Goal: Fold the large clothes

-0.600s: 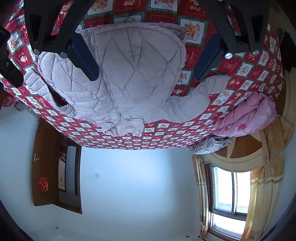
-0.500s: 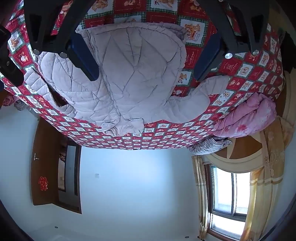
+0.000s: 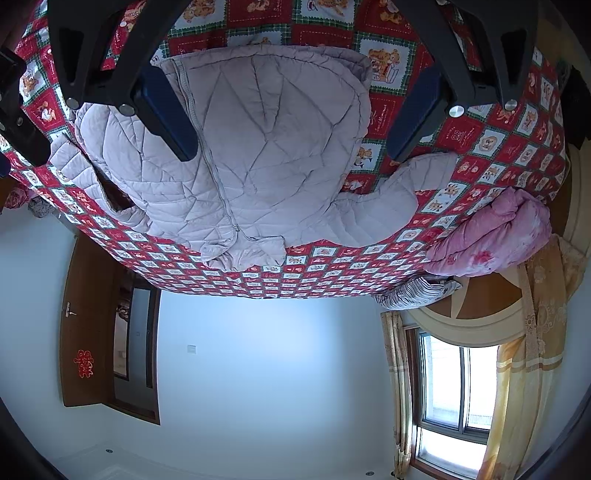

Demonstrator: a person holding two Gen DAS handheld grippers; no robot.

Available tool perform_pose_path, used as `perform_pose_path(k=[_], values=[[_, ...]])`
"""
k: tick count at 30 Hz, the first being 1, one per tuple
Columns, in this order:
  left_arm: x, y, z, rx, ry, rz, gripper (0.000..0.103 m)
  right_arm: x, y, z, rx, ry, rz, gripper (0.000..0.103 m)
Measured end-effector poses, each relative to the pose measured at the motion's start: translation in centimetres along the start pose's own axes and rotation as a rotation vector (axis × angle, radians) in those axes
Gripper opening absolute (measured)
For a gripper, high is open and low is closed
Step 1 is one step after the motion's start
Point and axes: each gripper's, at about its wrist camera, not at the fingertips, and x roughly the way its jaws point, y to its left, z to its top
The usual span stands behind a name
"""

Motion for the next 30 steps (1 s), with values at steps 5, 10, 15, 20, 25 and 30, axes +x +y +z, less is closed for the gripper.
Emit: perform_pose_path(k=[5, 10, 15, 20, 25, 30], values=[[-0.07, 0.08, -0.09, -0.001, -0.001, 0.0, 0.102, 0.06, -0.14, -0.25, 0.001, 0.002, 0.002, 0.103], [-0.05, 0.16, -0.1, -0.001, -0.001, -0.002, 0.102, 0.19, 0.07, -0.08, 0.0, 0.005, 0.003, 0.103], [0.06, 0.31, -0.2, -0.007, -0.003, 0.002, 0.102, 0.41, 0.0, -0.41, 0.002, 0.01, 0.004, 0.103], [-0.03, 0.38, -0.36, -0.012, -0.004, 0.007, 0.102, 0.76, 0.21, -0.47, 0.001, 0.02, 0.003, 0.103], [-0.21, 0.33, -0.35, -0.005, -0.016, 0.004, 0.102, 0.7, 0.16, -0.49, 0.003, 0.012, 0.004, 0.103], [-0.17, 0.26, -0.47, -0.006, -0.012, 0.005, 0.102, 0.6, 0.16, -0.41, 0.004, 0.012, 0.005, 0.103]])
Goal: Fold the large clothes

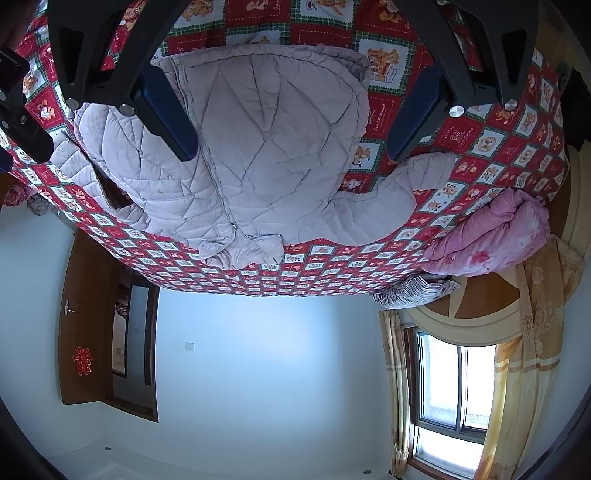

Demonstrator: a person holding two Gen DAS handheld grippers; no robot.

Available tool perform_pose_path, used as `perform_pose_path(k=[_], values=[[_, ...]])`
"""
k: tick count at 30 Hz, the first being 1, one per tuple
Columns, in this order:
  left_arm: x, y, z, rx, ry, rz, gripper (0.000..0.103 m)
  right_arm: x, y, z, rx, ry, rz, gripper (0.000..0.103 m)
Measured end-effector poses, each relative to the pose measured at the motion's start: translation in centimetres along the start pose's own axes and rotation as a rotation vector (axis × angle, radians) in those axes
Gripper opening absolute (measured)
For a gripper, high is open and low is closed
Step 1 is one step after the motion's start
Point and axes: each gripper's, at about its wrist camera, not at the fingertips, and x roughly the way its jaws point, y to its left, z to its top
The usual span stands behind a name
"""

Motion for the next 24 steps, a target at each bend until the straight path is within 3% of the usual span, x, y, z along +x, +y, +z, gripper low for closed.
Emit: perform_pose_path(k=[24], values=[[0.51, 0.03, -0.18, 0.0, 0.013, 0.001, 0.102, 0.18, 0.4, 0.26, -0.001, 0.027, 0.011, 0.103]])
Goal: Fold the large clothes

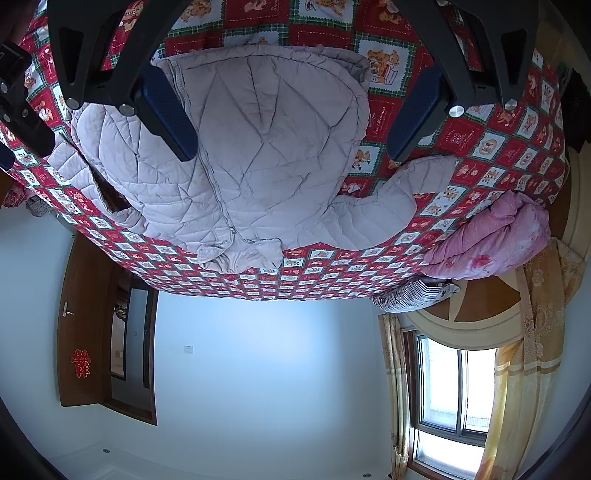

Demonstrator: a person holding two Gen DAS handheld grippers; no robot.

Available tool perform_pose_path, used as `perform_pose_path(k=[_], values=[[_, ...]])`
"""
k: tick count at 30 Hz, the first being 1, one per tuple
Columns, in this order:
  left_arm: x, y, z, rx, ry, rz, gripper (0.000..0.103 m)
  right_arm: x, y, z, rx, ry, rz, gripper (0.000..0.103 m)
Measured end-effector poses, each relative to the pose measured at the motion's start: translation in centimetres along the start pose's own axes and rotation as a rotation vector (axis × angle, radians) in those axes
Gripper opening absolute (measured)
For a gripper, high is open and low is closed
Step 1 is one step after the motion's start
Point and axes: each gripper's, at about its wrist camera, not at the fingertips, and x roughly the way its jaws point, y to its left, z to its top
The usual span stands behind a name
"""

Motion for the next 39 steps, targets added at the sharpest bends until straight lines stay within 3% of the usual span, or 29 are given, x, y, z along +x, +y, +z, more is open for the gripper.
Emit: perform_pose_path(k=[11, 22, 28, 36, 39], values=[[1.3, -0.1, -0.6, 0.003, 0.027, 0.002, 0.102, 0.9, -0.1, -0.5, 0.008, 0.025, 0.006, 0.103], [5.0, -0.5, -1.5, 0.031, 0.08, 0.01, 0.102, 3.5, -1.4, -1.8, 0.047, 0.086, 0.019, 0.103], [10.3, -0.9, -2.7, 0.072, 0.127, 0.037, 0.102, 7.3, -4.9, -2.9, 0.118, 0.166, -0.021, 0.103], [17.7, 0.2, -5.6, 0.07, 0.252, 0.111, 0.102, 13.4, -11.9, -4.4, 0.265, 0.3, -0.097, 0.103], [19.3, 0.6, -6.9, 0.092, 0.287, 0.152, 0.102, 15.4, -13.8, -5.2, 0.328, 0.351, -0.094, 0.092]])
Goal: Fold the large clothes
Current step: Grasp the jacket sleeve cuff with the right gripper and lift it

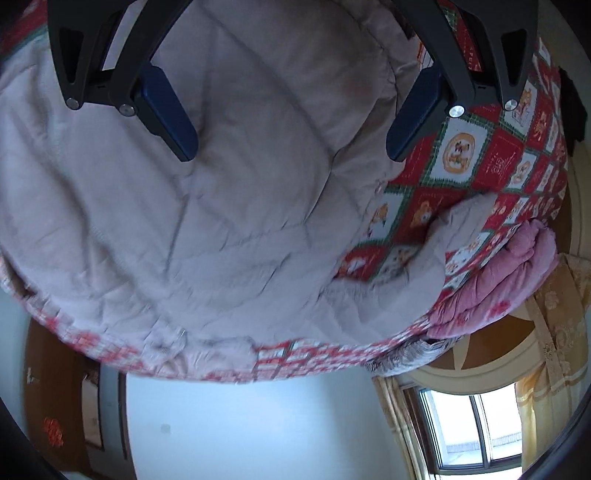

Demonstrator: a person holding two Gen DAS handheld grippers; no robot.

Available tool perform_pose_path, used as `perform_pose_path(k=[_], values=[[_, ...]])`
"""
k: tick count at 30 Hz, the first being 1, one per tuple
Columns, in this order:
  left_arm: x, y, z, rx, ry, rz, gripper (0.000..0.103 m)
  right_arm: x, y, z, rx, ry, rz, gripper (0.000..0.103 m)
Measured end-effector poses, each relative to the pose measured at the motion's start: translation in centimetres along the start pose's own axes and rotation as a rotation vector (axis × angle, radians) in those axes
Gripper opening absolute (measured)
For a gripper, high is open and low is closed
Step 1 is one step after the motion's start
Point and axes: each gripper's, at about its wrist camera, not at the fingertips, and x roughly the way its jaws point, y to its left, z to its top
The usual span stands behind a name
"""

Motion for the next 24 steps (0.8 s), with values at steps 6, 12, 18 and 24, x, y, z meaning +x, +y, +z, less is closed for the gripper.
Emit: perform_pose_path(k=[6, 12, 18, 24], values=[[1.6, 1.2, -1.2, 0.016, 0.024, 0.01, 0.102, 1.6, 0.4, -1.2, -0.031, 0.08, 0.012, 0.08], [-0.2, 2.5, 0.9, 0.018, 0.005, 0.013, 0.102, 0.9, -3.6, 0.8, 0.134, 0.043, 0.094, 0.08], [-2.6, 2.5, 5.9, -0.023, -0.083, -0.03, 0.102, 0.1, -10.1, 3.7, 0.32, -0.044, -0.105, 0.082], [0.5, -0.4, 8.6, -0.041, -0.058, -0.069, 0.102, 2.5, -13.7, 5.4, 0.397, -0.027, -0.216, 0.082]])
